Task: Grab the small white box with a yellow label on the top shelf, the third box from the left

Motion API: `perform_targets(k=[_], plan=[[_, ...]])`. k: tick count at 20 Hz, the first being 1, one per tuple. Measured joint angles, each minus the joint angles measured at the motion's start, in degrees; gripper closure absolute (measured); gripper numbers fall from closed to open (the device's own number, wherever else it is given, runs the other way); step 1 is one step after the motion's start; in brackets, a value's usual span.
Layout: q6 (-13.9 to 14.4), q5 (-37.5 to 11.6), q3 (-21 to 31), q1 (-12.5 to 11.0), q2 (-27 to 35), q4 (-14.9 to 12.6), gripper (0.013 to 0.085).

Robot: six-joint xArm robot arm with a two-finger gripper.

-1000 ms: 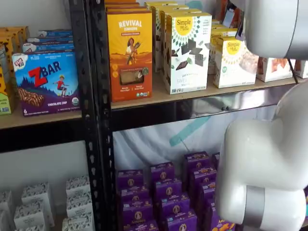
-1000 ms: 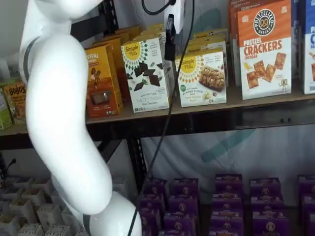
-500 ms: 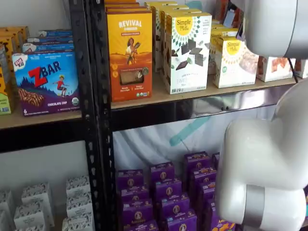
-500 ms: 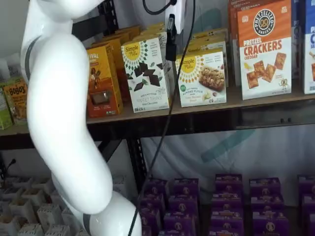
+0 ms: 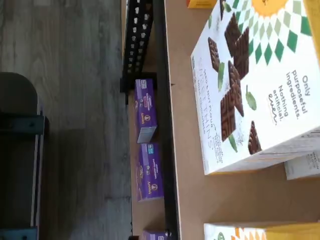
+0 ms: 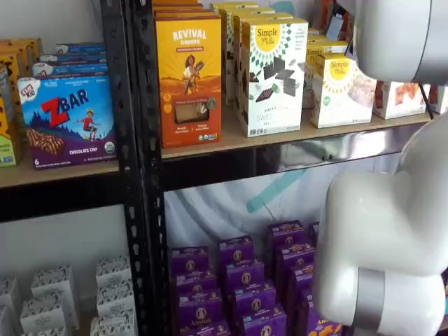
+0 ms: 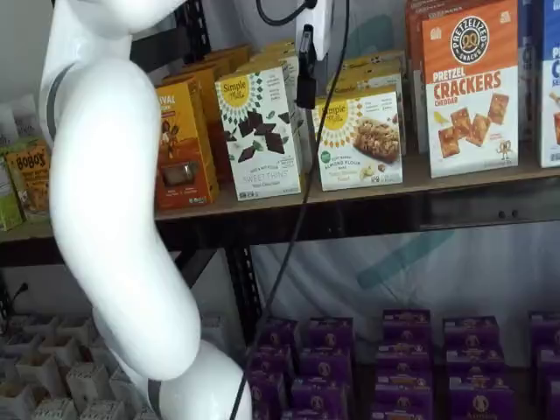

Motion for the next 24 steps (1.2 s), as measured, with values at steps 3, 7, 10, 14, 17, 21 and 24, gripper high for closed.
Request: perform_targets(k=[3, 7, 10, 14, 17, 21, 24], plan=[[0.02, 0.23, -0.05, 0.08, 0.04, -0.14, 0.0130], [0.07, 0.15, -0.02, -0.05, 0.03, 0.33, 0.0130], [0.14, 0.07, -0.39, -0.17, 0.29, 0.72, 0.0130], [0.19, -0.41, -0.74, -0.19, 0.63, 1.04, 0.0130], [0.15, -1.20, -0.83, -0.20, 0.81, 1.09, 0.0130], [0.09, -2.68, -0.40, 0.61, 1.03, -0.23, 0.0130], [0.09, -4.49, 0.70, 1.31, 1.00, -0.96, 0.0130]])
